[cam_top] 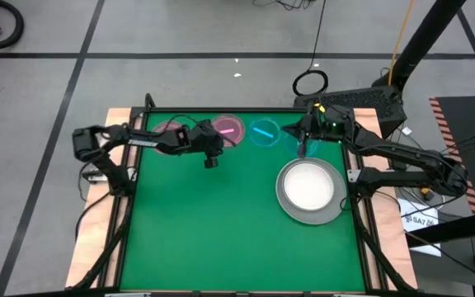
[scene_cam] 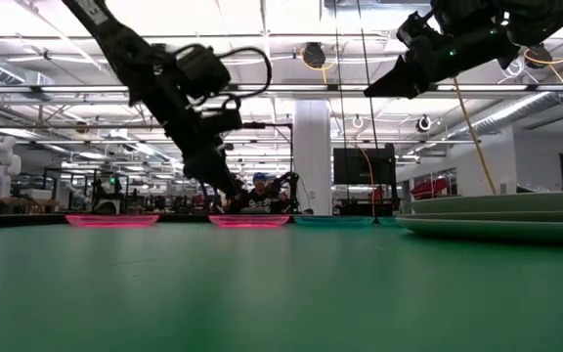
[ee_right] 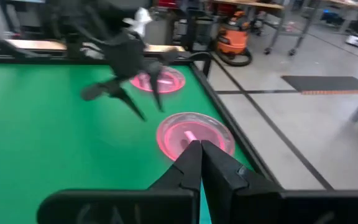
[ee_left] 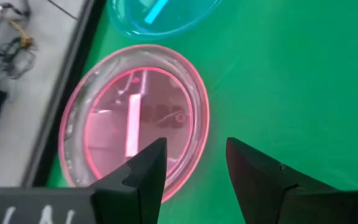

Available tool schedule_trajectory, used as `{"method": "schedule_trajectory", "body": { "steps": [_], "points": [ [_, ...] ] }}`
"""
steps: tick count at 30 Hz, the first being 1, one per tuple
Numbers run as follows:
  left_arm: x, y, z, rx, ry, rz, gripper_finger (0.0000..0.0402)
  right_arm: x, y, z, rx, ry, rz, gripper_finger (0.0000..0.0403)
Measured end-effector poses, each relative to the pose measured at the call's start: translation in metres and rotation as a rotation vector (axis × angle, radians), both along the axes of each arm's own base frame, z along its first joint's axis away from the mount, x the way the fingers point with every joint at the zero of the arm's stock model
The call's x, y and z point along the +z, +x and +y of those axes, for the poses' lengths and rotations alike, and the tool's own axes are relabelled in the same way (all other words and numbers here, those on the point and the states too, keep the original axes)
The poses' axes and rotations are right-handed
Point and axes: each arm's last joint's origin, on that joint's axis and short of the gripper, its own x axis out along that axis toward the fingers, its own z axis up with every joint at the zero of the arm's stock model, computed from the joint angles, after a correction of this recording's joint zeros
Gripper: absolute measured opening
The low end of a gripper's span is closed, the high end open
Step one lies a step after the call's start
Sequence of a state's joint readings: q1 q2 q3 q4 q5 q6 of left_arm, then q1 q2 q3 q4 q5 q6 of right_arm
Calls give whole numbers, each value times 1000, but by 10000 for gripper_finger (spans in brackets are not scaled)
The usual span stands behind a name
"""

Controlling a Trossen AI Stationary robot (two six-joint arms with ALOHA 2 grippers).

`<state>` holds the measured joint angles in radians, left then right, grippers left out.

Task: Stack plastic plates
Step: Stack the right pink plate on top of the white plate

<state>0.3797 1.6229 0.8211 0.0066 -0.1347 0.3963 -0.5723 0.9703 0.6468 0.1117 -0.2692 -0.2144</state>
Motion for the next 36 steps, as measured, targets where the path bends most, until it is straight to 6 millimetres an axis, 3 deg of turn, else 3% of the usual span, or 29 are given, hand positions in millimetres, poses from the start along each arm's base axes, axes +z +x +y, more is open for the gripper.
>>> {"method": "schedule_trajectory", "body": {
  "steps": [10,13,17,23,30,36],
  "points": [
    [-24,3,21,-9,-80,-20,173,0,0,0,16,17,-3,4],
    [-19,3,25,59,-100,-66,173,0,0,0,15,18,-3,4],
    [4,-6,36,273,-152,-120,173,-1,-1,0,14,23,4,4],
    [37,-24,79,541,-393,-127,172,-2,-1,-2,9,11,13,4],
    [31,-33,116,673,-495,-65,172,-4,-3,-6,-19,31,18,4],
    [17,-36,129,707,-589,-45,172,-4,-3,-7,-20,30,19,4]
  ]
}}
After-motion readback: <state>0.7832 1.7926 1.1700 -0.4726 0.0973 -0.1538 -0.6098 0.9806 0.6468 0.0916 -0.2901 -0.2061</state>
